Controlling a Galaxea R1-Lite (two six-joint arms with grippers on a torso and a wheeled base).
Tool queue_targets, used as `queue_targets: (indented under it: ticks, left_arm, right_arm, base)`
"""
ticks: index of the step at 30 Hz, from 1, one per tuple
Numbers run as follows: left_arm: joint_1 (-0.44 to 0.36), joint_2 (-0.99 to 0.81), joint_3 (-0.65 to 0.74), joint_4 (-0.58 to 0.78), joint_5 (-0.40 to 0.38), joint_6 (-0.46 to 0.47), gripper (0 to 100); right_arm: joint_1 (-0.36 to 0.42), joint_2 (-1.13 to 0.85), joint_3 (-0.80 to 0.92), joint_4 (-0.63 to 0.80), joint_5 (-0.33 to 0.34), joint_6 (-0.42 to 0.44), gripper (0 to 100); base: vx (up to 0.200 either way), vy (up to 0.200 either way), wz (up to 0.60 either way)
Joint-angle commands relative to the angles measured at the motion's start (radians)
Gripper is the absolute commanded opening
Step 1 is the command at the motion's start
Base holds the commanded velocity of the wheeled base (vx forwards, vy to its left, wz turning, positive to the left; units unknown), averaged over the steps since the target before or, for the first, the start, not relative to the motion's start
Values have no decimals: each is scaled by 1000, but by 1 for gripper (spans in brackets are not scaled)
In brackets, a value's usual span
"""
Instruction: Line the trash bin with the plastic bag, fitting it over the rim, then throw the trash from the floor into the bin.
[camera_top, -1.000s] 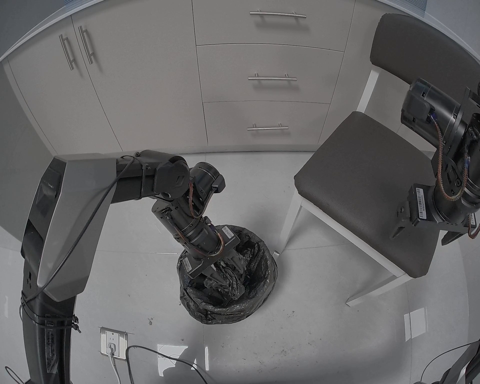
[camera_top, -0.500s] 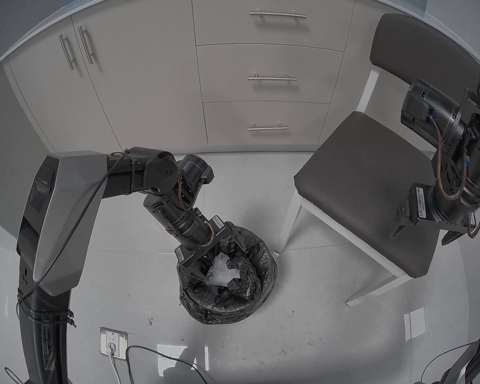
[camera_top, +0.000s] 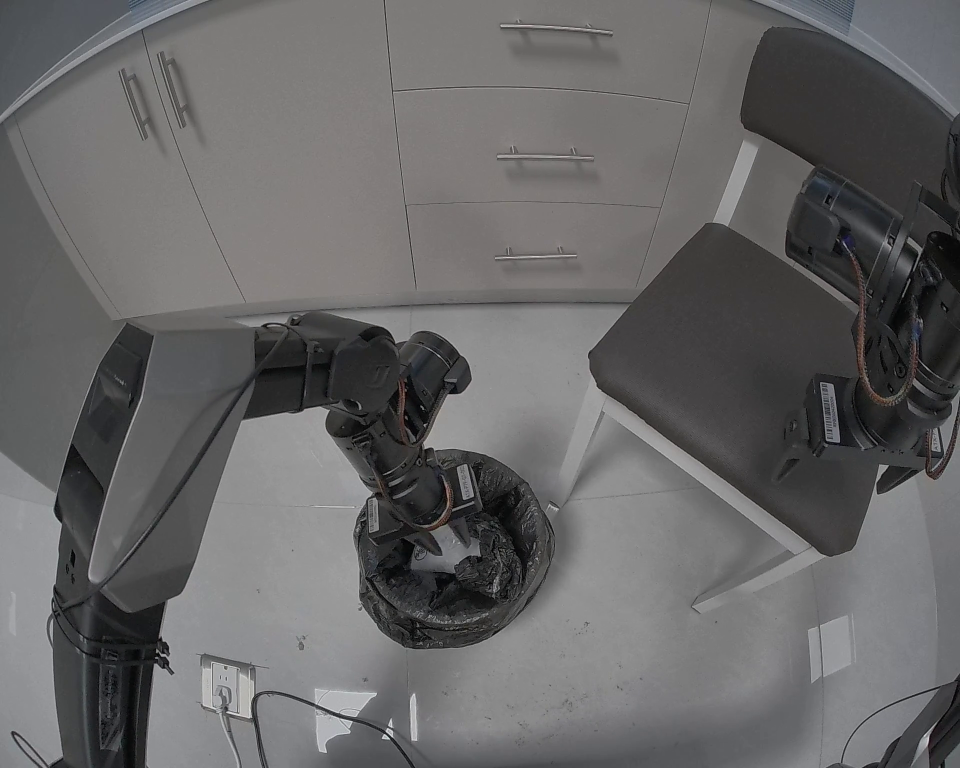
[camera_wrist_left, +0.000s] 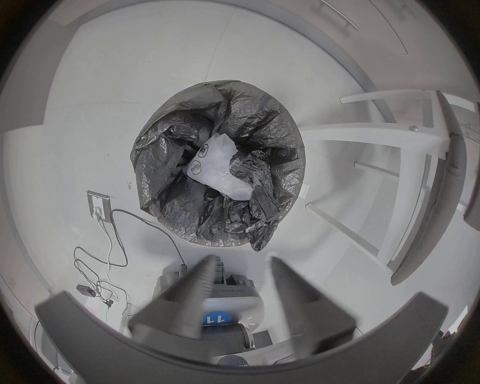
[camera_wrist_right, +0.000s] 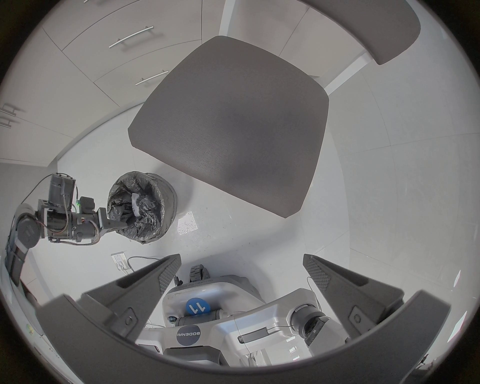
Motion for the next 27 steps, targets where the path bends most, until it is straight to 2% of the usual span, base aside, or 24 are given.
queue_targets:
  ticks: [1, 5, 21, 27]
  left_arm:
    - [1, 55, 0, -22, -18, 26, 0]
    - [2, 98, 0, -99, -21, 26, 0]
    - [24, 243, 0, -231, -12, 38, 0]
    - [47, 326, 0, -314, 19, 87, 0]
  right_arm:
    - [-2, 12, 0, 1, -1, -1, 100]
    - [-2, 1, 0, -1, -1, -4, 100]
    - [-2, 1, 0, -61, -1, -5, 100]
    - [-1, -1, 0, -70, -1, -13, 100]
  base:
    - [0, 0, 0]
    - [0, 0, 0]
    - [0, 0, 0]
    - [0, 0, 0]
